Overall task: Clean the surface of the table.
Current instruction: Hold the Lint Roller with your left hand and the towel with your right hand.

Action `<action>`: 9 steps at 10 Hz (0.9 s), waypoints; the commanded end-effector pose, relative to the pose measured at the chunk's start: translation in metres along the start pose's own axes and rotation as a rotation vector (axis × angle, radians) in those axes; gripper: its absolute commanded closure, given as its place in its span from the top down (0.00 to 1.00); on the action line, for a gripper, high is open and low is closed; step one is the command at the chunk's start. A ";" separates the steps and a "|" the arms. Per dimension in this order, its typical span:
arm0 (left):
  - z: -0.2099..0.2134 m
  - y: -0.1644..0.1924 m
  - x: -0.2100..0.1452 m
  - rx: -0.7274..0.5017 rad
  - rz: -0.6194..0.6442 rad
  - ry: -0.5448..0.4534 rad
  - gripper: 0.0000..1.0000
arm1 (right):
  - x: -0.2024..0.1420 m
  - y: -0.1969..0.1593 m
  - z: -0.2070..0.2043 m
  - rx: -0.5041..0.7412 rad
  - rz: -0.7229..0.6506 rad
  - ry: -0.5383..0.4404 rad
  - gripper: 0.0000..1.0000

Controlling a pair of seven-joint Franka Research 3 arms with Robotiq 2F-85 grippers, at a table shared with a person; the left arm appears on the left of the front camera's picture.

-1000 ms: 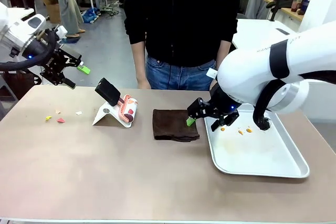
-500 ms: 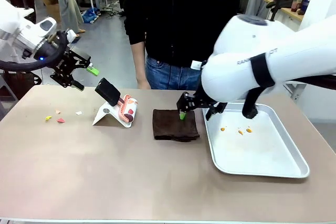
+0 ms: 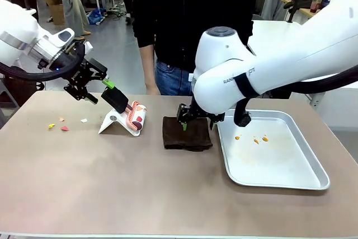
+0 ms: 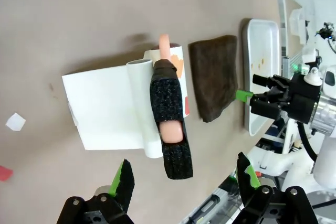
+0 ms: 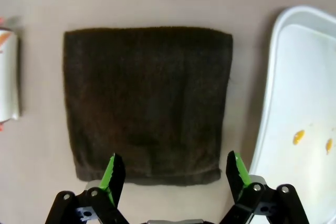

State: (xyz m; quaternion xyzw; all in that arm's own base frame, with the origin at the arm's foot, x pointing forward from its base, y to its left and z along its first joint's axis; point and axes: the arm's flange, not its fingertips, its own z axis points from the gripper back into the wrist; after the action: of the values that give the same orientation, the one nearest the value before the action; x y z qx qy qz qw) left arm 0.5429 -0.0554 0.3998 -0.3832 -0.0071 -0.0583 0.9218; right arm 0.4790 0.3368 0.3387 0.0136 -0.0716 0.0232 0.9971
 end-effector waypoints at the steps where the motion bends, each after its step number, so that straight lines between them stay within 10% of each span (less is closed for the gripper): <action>1: -0.005 -0.004 0.009 0.031 0.017 0.018 1.00 | 0.018 0.017 -0.007 -0.054 -0.035 0.031 1.00; 9: -0.022 0.001 0.022 0.056 0.048 0.029 1.00 | 0.045 -0.007 -0.039 -0.034 -0.137 0.052 1.00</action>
State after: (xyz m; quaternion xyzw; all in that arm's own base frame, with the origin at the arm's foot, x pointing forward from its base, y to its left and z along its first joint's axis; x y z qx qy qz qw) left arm 0.5595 -0.0661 0.3806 -0.3647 0.0116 -0.0511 0.9297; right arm 0.5272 0.3264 0.3050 -0.0087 -0.0391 -0.0259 0.9989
